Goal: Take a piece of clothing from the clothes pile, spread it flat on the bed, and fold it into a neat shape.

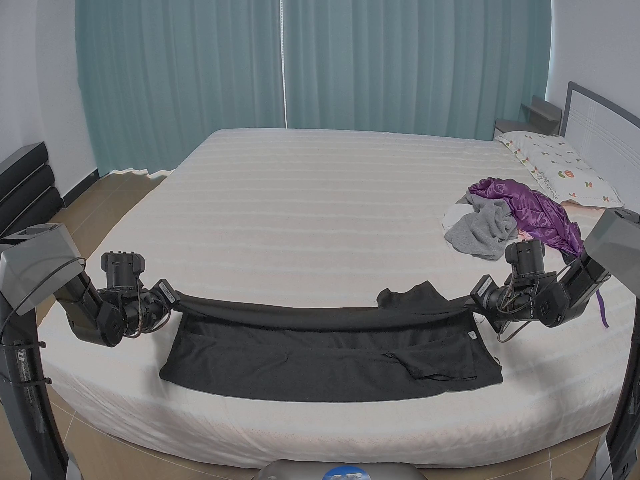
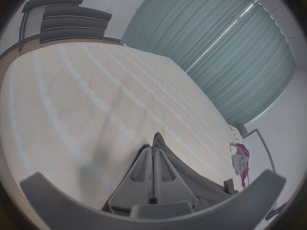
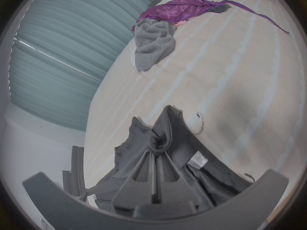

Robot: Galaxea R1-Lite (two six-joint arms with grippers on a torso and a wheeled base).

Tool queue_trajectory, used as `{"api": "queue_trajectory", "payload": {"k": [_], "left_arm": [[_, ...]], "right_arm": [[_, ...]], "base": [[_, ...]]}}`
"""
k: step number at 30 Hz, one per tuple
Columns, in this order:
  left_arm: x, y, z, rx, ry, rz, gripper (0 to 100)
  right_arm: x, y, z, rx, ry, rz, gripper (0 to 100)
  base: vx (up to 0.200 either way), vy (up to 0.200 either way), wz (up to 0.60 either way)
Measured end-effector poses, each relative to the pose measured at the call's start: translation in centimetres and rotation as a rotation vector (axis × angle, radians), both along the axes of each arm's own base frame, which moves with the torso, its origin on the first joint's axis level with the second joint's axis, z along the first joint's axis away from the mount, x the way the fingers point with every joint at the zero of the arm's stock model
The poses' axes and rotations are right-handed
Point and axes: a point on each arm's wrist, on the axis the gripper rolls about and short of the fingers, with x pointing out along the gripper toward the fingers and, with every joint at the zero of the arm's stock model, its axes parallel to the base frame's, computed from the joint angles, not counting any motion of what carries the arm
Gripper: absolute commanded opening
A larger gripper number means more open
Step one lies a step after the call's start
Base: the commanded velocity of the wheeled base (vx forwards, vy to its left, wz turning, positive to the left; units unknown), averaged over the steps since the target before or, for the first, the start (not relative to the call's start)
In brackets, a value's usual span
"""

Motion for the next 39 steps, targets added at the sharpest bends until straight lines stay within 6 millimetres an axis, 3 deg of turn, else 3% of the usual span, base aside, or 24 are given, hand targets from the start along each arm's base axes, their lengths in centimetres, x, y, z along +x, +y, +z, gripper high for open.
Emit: {"api": "queue_trajectory", "payload": {"k": [3, 4, 6, 7, 12, 19, 23, 27, 34, 39], "left_arm": [[-0.8, -0.1, -0.6, -0.005, 0.019, -0.012, 0], [-1.0, -0.1, -0.7, -0.007, 0.026, -0.016, 0], [-1.3, -0.2, -1.0, -0.010, 0.037, -0.020, 0], [-1.5, -0.2, -1.1, -0.011, 0.040, -0.021, 100], [-2.4, -0.3, -1.3, -0.015, 0.061, -0.024, 100], [-2.5, 0.2, 0.3, -0.026, 0.018, -0.017, 100], [-1.5, 0.5, 1.6, -0.047, -0.030, -0.039, 100], [0.1, 0.5, 2.0, -0.061, -0.055, -0.067, 100], [3.5, 0.1, 0.7, -0.058, -0.006, -0.102, 100], [4.3, -0.1, -0.4, -0.054, 0.026, -0.114, 100]], "right_arm": [[-0.5, 0.1, -0.4, 0.000, 0.019, 0.014, 0], [-0.6, 0.1, -0.6, 0.002, 0.026, 0.018, 100], [-0.8, 0.1, -0.8, 0.001, 0.036, 0.022, 100], [-0.9, 0.1, -0.9, -0.001, 0.039, 0.026, 100], [-1.4, 0.2, -0.9, -0.018, 0.045, 0.044, 100], [-1.2, -0.6, 1.3, 0.010, -0.021, 0.042, 100], [-0.5, -1.0, 2.0, 0.032, -0.052, 0.053, 100], [0.4, -1.1, 1.5, 0.045, -0.054, 0.060, 100], [1.7, -1.4, 0.0, 0.083, -0.037, 0.088, 100], [1.8, -1.8, -0.8, 0.098, -0.016, 0.083, 100]], "base": [[0.000, 0.000, 0.00], [0.000, 0.000, 0.00], [0.000, 0.000, 0.00], [0.000, 0.000, 0.00], [0.000, 0.000, 0.00], [0.000, 0.000, 0.00], [0.000, 0.000, 0.00], [0.000, 0.000, 0.00], [0.000, 0.000, 0.00], [0.000, 0.000, 0.00]]}}
